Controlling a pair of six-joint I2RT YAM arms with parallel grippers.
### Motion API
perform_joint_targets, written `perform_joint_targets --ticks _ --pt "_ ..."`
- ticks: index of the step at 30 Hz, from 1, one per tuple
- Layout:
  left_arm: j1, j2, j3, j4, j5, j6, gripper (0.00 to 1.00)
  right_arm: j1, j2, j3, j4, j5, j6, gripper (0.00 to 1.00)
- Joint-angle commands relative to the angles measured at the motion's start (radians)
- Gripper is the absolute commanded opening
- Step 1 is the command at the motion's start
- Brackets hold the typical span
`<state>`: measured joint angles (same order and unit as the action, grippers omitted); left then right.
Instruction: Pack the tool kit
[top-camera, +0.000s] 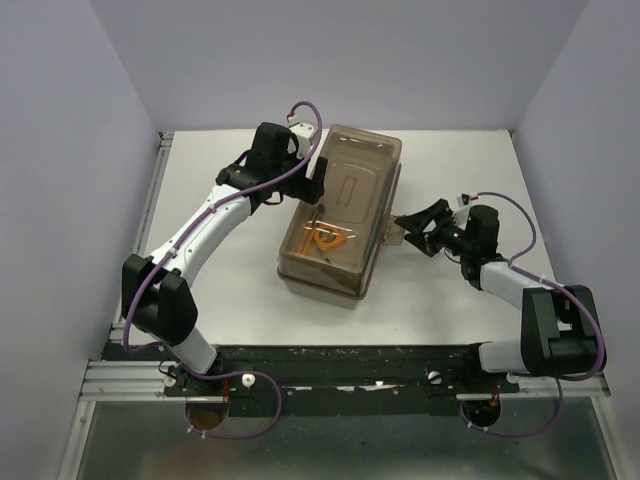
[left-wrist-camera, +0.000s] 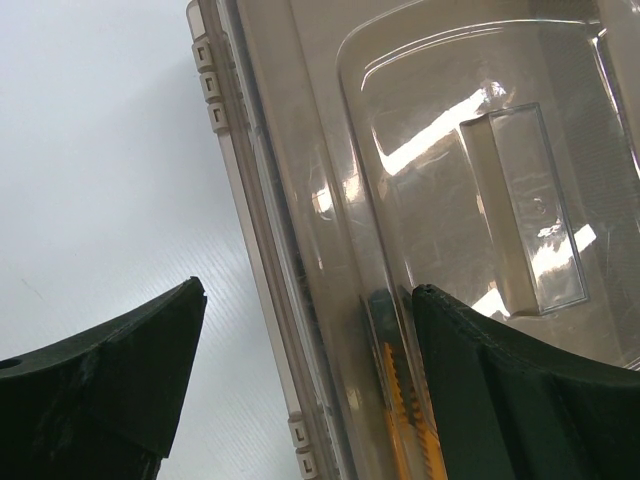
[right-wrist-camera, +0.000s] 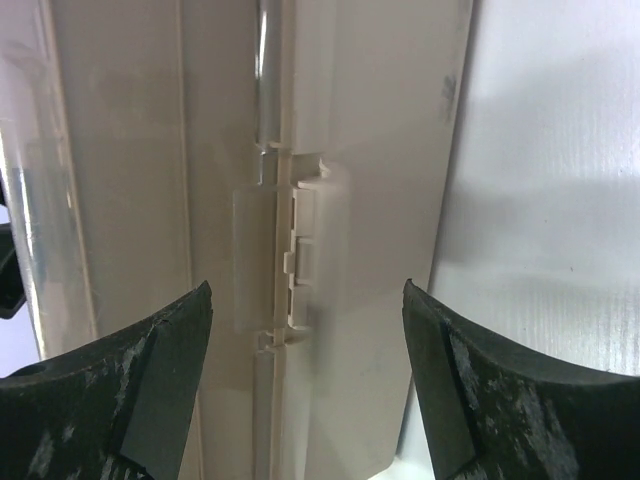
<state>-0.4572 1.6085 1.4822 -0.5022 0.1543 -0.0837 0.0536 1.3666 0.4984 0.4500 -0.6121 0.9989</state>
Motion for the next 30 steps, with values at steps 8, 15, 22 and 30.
perform_joint_targets --ticks 8,15,22,30 --pt "0.008 0.019 -0.036 -0.084 -0.015 0.025 0.96 0.029 0.026 -0.026 0.139 0.000 0.035 0.84" --pt "0.008 0.019 -0.036 -0.085 -0.022 0.030 0.96 0.043 0.078 -0.031 0.209 -0.003 0.056 0.80" --pt "0.008 0.022 -0.036 -0.088 -0.022 0.032 0.96 0.048 0.040 -0.038 0.145 0.038 0.043 0.61" --pt "0.008 0.028 -0.034 -0.088 -0.019 0.030 0.96 0.064 -0.049 0.012 -0.088 0.136 -0.049 0.40"
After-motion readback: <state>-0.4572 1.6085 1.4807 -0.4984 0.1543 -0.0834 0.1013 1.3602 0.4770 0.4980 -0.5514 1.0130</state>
